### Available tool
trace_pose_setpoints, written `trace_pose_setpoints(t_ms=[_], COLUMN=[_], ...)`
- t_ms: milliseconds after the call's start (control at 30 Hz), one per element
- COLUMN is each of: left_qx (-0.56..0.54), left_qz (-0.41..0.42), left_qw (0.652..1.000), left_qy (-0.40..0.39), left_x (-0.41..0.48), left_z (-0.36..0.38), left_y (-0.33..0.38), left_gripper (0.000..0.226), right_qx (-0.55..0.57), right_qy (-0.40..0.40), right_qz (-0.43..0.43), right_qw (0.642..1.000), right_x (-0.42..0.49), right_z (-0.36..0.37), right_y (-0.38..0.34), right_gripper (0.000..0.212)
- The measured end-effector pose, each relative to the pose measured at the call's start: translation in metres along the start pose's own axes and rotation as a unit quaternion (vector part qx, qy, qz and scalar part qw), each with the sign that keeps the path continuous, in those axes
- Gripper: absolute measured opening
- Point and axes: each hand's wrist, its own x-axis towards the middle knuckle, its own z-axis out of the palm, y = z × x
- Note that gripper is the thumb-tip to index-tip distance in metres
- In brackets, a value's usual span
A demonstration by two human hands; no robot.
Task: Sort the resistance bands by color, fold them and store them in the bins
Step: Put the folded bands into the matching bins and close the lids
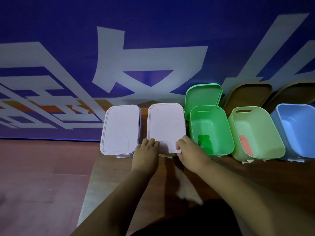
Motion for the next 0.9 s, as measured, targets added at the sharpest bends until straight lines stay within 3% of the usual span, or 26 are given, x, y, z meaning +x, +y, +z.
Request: trace_pose_setpoints(t_ms=[233, 400, 567, 767, 900], left_qx=[0.023, -0.052, -0.096, -0.152, -0.149], left_qz=[-0.030, -0.032, -0.004, -0.004, -0.036], left_qw=[0.998, 0.995, 0.993, 0.988, 0.988], left_qy=[-0.046, -0.078, -0.064, 0.029, 0.023], left_x=[0.013, 0.052, 0.126, 0.195, 0.227], left_z=[-0.016, -0.045, -0.076, -0.102, -0.100], left_y=[0.002, 0.018, 0.055, 0.105, 0.122], left_gripper=[0.028, 0.027, 0.024, 0.039, 0.041], right_qx=[0.076, 0.171, 0.100, 0.003, 0.012], right_qy=[-0.016, -0.056, 0.023, 0.153, 0.146], right_qz=[-0.015, -0.007, 0.010, 0.067, 0.101], right_qw=[0.997, 0.984, 0.995, 0.986, 0.984], right_x=[0.003, 0.024, 0.055, 0.082, 0.095], right_z=[-0.004, -0.041, -0.105, -0.163, -0.182], right_y=[0.010, 0.033, 0.068, 0.105, 0.126], right_gripper=[0.016, 0.013, 0.013, 0.032, 0.052])
